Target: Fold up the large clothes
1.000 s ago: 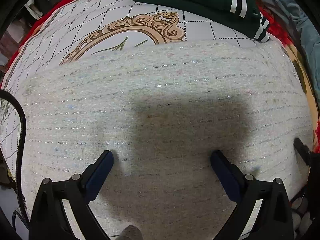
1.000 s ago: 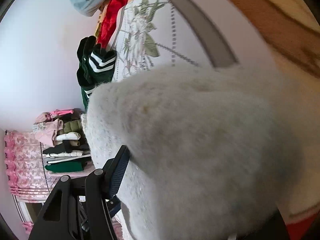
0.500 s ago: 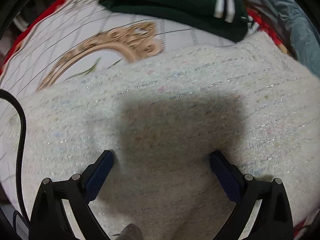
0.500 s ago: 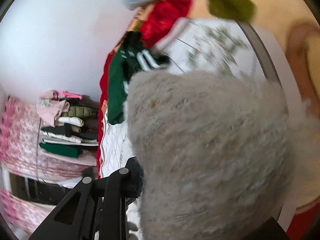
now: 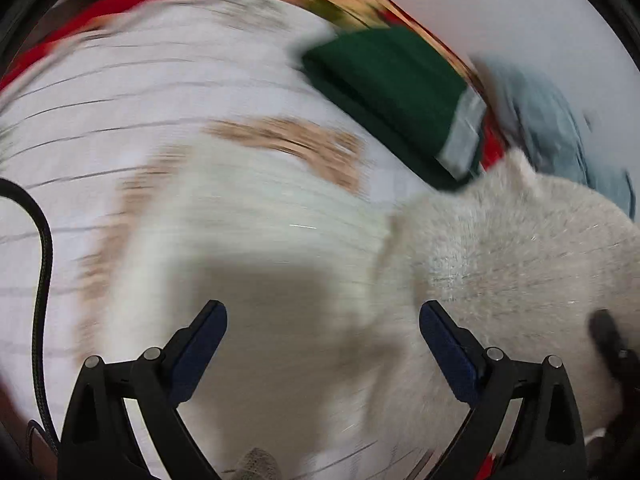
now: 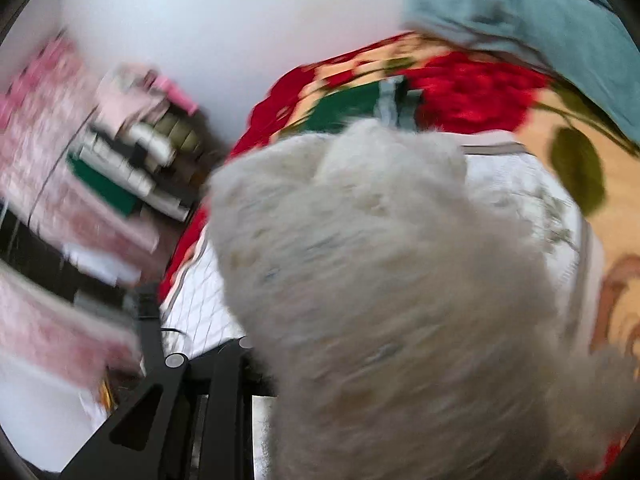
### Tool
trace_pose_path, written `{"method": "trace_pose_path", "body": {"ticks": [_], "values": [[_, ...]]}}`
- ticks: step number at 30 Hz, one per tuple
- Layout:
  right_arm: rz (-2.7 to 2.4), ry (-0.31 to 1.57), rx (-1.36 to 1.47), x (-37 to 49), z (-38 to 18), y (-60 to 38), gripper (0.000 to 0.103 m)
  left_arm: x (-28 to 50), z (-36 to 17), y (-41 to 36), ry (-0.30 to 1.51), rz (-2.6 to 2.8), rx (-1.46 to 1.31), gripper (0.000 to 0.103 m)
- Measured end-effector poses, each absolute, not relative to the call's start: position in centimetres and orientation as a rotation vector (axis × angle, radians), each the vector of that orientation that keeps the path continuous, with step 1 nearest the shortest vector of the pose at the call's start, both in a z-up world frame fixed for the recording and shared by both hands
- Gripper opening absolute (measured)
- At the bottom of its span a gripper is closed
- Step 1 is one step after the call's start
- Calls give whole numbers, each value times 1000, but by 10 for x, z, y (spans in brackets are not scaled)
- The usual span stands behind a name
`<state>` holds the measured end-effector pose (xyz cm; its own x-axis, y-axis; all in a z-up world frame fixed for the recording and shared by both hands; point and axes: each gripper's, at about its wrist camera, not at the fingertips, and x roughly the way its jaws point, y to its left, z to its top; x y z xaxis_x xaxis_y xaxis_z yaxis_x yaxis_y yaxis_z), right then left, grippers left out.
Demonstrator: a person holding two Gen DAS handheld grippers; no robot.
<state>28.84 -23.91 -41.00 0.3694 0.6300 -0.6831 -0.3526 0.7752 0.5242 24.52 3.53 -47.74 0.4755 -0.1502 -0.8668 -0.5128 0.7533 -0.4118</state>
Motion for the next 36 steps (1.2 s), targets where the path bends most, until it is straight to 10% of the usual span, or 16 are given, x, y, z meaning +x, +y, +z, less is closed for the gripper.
{"method": "trace_pose_path", "body": {"ticks": [16,22,36], "values": [[1029,1267,-413,113,-546,5,30,54,-472,159,1021,691,-779,98],[1046,1265,-417,112,-497,-22,72,52,-437,156,977,669,-725,98],[663,1313,-346,201,-436,-121,73,116,-450,111,1044,581,-594,98]]}}
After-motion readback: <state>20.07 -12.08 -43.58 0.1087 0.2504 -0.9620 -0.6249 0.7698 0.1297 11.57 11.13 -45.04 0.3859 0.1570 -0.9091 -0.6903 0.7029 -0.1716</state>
